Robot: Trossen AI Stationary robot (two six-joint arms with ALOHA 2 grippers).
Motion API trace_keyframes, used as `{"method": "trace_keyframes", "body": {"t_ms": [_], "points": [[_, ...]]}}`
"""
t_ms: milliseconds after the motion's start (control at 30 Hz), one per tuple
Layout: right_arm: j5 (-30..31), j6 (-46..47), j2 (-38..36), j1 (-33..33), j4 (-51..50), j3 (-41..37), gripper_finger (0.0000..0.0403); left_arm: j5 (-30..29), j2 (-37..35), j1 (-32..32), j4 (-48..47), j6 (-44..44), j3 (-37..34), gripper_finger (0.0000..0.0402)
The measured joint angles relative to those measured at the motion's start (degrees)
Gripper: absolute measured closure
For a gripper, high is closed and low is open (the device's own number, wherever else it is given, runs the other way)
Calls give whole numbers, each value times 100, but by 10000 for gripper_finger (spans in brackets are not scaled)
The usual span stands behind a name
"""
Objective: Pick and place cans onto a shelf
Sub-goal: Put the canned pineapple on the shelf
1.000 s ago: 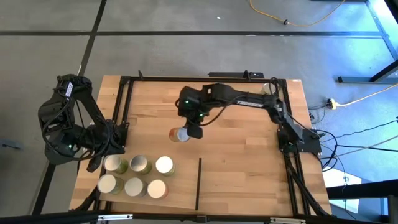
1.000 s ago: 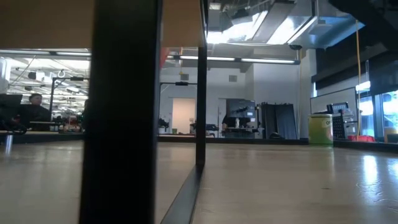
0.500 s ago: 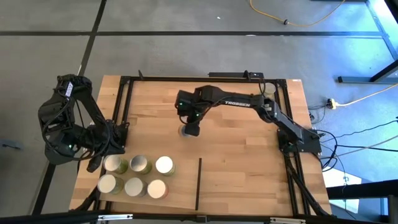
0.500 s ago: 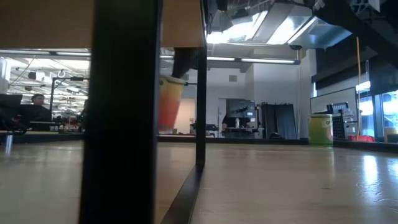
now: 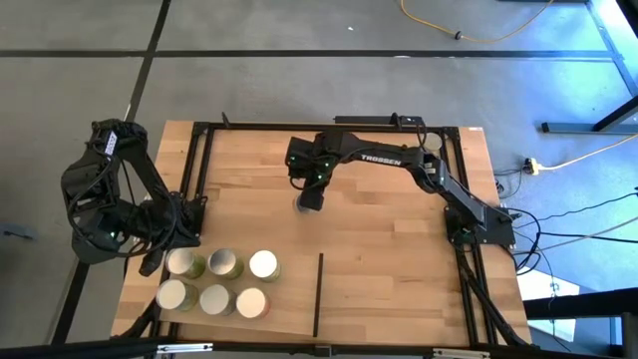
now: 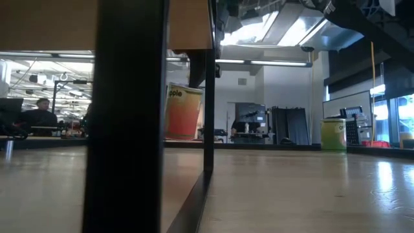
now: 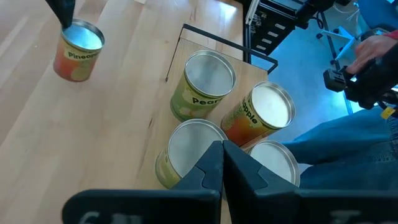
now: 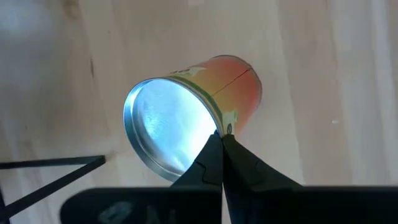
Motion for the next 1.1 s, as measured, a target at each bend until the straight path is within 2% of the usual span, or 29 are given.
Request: {"method": "trace_keyframes", "body": {"t_ms": [167, 400, 700, 867, 1100], "points": [[-257, -5, 4, 13, 36, -268, 403, 0, 0, 1, 1, 0, 0, 401], [-251, 4, 4, 9, 129, -535, 402, 1, 0, -1, 1, 11, 0, 401], [-251, 6, 4, 9, 257, -792, 372, 2, 0, -1, 1, 11, 2, 401], [-251, -4, 6, 9, 323, -720, 365, 2, 0, 1, 1, -20, 0, 401], [-251, 2, 9, 9, 255, -67, 364, -3, -2, 1, -3, 31, -1, 401]]}}
